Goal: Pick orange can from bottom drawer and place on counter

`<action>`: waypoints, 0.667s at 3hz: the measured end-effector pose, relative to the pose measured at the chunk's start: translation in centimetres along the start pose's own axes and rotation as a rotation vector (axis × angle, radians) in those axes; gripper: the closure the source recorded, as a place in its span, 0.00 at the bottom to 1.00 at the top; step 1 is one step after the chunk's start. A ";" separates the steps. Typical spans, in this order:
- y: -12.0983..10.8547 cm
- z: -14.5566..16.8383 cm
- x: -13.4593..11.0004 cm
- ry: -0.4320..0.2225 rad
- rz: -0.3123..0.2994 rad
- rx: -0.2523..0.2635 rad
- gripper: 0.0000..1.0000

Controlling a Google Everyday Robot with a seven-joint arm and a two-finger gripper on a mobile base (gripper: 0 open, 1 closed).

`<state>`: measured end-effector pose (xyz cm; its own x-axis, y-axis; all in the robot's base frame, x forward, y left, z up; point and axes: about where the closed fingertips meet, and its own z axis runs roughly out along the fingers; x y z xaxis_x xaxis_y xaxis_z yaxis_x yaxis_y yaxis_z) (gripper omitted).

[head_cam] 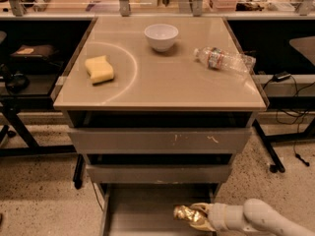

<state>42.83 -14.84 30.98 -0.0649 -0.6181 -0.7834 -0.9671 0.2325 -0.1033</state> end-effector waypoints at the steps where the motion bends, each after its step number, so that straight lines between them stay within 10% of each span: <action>1: -1.3 -3.3 -0.8 0.034 -0.031 0.036 1.00; 2: -1.3 -3.2 -0.8 0.033 -0.032 0.035 1.00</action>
Offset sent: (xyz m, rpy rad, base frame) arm 0.0031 -0.0239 0.0281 -0.0423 -0.0375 -0.0149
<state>43.34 -17.06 33.76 -0.0425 -0.6503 -0.7585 -0.9596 0.2380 -0.1503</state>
